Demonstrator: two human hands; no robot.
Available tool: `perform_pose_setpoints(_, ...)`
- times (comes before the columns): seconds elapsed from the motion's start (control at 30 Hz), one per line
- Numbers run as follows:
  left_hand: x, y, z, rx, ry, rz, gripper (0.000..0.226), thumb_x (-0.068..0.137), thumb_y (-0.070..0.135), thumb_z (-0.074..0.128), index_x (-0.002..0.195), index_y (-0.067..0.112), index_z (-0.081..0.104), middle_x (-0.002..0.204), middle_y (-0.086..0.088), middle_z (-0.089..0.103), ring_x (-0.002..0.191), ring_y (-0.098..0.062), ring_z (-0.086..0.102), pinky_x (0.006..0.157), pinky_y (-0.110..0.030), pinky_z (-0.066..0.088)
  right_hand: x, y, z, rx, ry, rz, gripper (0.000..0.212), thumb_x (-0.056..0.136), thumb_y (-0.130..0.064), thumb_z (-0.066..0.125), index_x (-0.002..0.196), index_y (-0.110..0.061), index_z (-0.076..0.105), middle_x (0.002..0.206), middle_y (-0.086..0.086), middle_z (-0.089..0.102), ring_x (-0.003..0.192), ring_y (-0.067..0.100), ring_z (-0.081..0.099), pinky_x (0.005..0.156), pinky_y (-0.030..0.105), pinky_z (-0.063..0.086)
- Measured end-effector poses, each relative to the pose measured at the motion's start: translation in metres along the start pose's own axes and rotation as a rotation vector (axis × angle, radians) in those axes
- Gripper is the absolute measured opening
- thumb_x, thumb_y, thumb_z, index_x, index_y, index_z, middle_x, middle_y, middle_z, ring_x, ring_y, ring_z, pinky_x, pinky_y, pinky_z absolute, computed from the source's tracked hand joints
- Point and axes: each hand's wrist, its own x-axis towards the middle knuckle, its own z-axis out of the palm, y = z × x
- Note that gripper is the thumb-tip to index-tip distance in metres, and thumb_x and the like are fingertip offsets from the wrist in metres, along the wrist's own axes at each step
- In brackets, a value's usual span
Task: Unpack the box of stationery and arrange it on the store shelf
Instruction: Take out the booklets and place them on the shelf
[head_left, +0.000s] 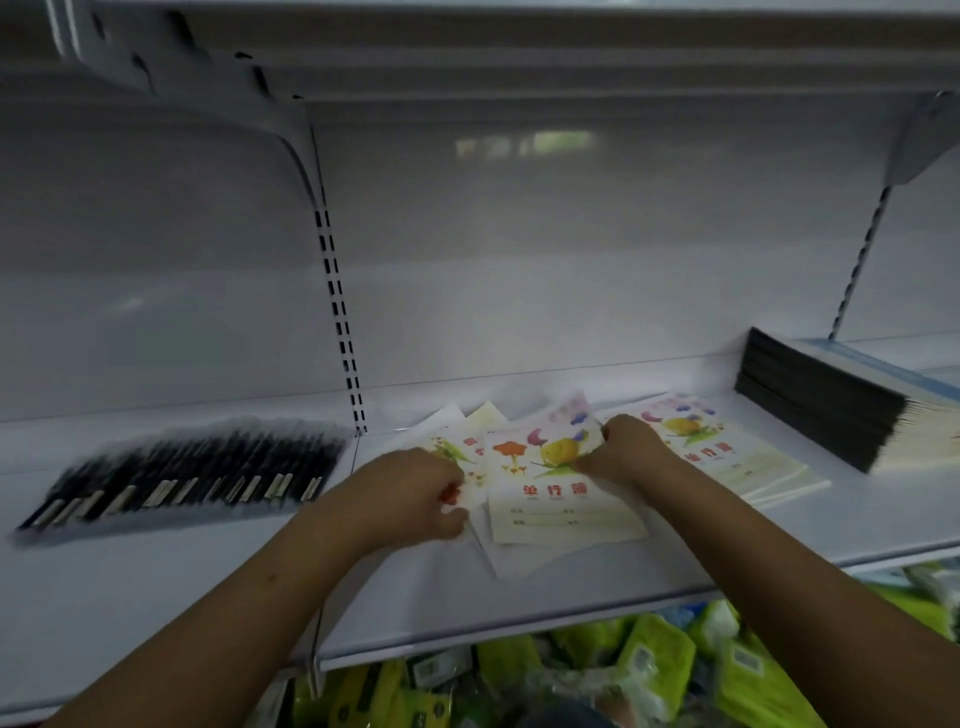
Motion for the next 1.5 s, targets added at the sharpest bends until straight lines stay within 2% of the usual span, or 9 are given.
perform_pose_setpoints(0.2,-0.002,-0.014,0.006,0.293,0.401,0.074,0.046,0.05,0.007,0.081,0.087,0.033,0.076,0.078,0.007,0.073,0.066,-0.014,0.07,0.054,-0.022,0.052,0.0,0.004,-0.015,0.564,0.049,-0.117,0.017,0.094,-0.03,0.06,0.094,-0.017,0.071,0.081,0.001,0.076,0.075,0.022,0.073,0.075,0.039,0.058)
perform_pose_setpoints(0.33,0.005,-0.017,0.008,-0.088,0.717,0.202,0.044,0.068,-0.012,0.073,0.091,0.024,0.077,0.1,0.005,0.076,0.091,-0.01,0.067,0.102,-0.045,0.048,0.004,0.004,-0.017,0.581,-0.183,-0.112,0.026,0.092,-0.045,0.061,0.1,-0.023,0.071,0.086,0.0,0.077,0.079,0.023,0.074,0.082,0.044,0.059)
perform_pose_setpoints(0.47,0.022,0.001,0.019,-0.251,0.7,0.023,0.027,0.074,0.006,0.077,0.088,0.029,0.073,0.118,0.008,0.058,0.112,-0.017,0.047,0.093,-0.036,0.045,0.003,0.003,0.004,0.325,-0.166,-0.209,0.022,0.089,-0.048,0.064,0.096,-0.028,0.068,0.089,-0.015,0.071,0.079,-0.003,0.065,0.067,0.014,0.048)
perform_pose_setpoints(0.63,0.027,0.014,0.015,-0.692,0.304,-0.62,0.072,0.073,0.033,0.084,0.131,0.018,0.045,0.121,-0.001,0.039,0.092,-0.012,0.051,0.07,-0.018,0.041,0.011,0.005,0.026,0.029,0.011,-0.257,0.04,0.087,-0.044,0.067,0.103,-0.01,0.055,0.098,0.006,0.062,0.086,0.018,0.055,0.071,0.031,0.04)
perform_pose_setpoints(0.83,0.04,0.019,-0.002,-1.002,0.274,-0.676,0.028,0.093,0.042,0.062,0.078,0.02,0.053,0.081,0.002,0.063,0.073,-0.01,0.058,0.065,-0.018,0.043,0.02,-0.003,0.03,0.226,-0.022,-0.101,0.061,0.078,-0.044,0.076,0.123,-0.011,0.049,0.112,0.001,0.056,0.103,0.018,0.056,0.078,0.026,0.042)
perform_pose_setpoints(1.0,0.043,0.035,-0.015,-1.754,0.155,-0.752,0.047,0.099,0.045,0.054,0.112,0.002,0.066,0.099,-0.019,0.074,0.085,-0.032,0.073,0.068,-0.04,0.06,0.017,-0.001,0.042,0.194,0.08,-0.157,0.054,0.081,-0.046,0.072,0.123,-0.018,0.054,0.113,-0.003,0.062,0.1,0.015,0.059,0.08,0.027,0.044)
perform_pose_setpoints(1.13,0.037,0.022,-0.008,-1.757,0.421,-0.668,0.021,0.094,-0.006,0.054,0.111,0.003,0.063,0.097,-0.016,0.072,0.07,-0.026,0.073,0.052,-0.037,0.059,0.011,0.002,0.031,0.484,0.123,-0.165,0.024,0.098,-0.039,0.051,0.109,-0.022,0.062,0.11,0.001,0.066,0.093,0.016,0.058,0.079,0.027,0.04)
perform_pose_setpoints(1.3,0.016,-0.028,-0.013,-1.792,0.849,-0.574,0.028,0.097,0.005,0.056,0.124,0.013,0.061,0.106,-0.006,0.073,0.085,-0.019,0.074,0.061,-0.033,0.06,-0.007,0.007,0.021,-0.255,-0.005,-0.189,0.073,0.075,-0.075,0.059,0.115,-0.014,0.053,0.111,0.006,0.058,0.099,0.021,0.056,0.077,0.029,0.041)
perform_pose_setpoints(1.5,0.002,-0.036,0.008,-1.867,0.753,-0.616,0.029,0.098,0.014,0.058,0.126,0.013,0.062,0.113,-0.013,0.072,0.1,-0.033,0.07,0.079,-0.055,0.058,0.003,0.0,0.001,-0.226,-0.099,-0.133,0.048,0.075,-0.048,0.077,0.1,-0.012,0.059,0.09,-0.002,0.057,0.092,0.017,0.055,0.067,0.026,0.037)
